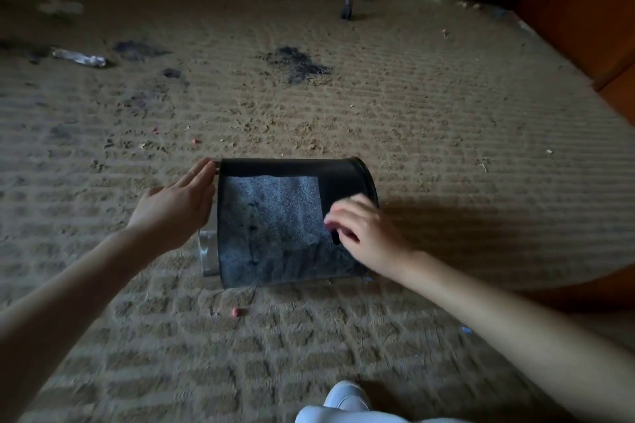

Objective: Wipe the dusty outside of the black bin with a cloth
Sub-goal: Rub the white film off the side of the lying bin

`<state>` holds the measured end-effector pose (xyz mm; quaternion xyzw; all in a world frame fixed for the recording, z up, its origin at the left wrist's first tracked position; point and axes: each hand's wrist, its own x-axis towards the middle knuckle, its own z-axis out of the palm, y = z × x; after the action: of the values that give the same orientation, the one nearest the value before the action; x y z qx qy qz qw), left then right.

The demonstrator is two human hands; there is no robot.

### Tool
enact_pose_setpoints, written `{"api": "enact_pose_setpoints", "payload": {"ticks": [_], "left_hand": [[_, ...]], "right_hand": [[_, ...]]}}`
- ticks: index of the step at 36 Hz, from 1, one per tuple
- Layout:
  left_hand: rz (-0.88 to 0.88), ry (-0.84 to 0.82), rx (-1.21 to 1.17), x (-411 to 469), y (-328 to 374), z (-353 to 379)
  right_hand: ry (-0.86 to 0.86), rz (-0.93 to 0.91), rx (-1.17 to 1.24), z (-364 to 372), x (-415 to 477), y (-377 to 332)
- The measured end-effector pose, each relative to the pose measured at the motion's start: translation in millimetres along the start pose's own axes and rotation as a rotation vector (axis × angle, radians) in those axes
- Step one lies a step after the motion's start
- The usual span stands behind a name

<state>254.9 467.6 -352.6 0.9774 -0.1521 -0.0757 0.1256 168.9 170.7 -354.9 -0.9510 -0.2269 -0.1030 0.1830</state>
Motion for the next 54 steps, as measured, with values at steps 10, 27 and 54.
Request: {"api": "enact_pose_setpoints", "payload": {"ticks": [10, 27, 54], "left_hand": [[0.01, 0.023, -0.04, -0.9, -1.6, 3.4], [0.004, 0.003, 0.046, -1.4, -0.9, 0.6], [0.017, 0.024, 0.054, -0.8, -3.7, 4.6]], "right_hand": [[0.08, 0.022, 0.052, -12.9, 27.5, 3.4], [0.023, -0.093, -0.041, 13.3, -0.2, -4.5], [0.08, -0.075, -0.011, 12.0, 27.5, -11.3]]}}
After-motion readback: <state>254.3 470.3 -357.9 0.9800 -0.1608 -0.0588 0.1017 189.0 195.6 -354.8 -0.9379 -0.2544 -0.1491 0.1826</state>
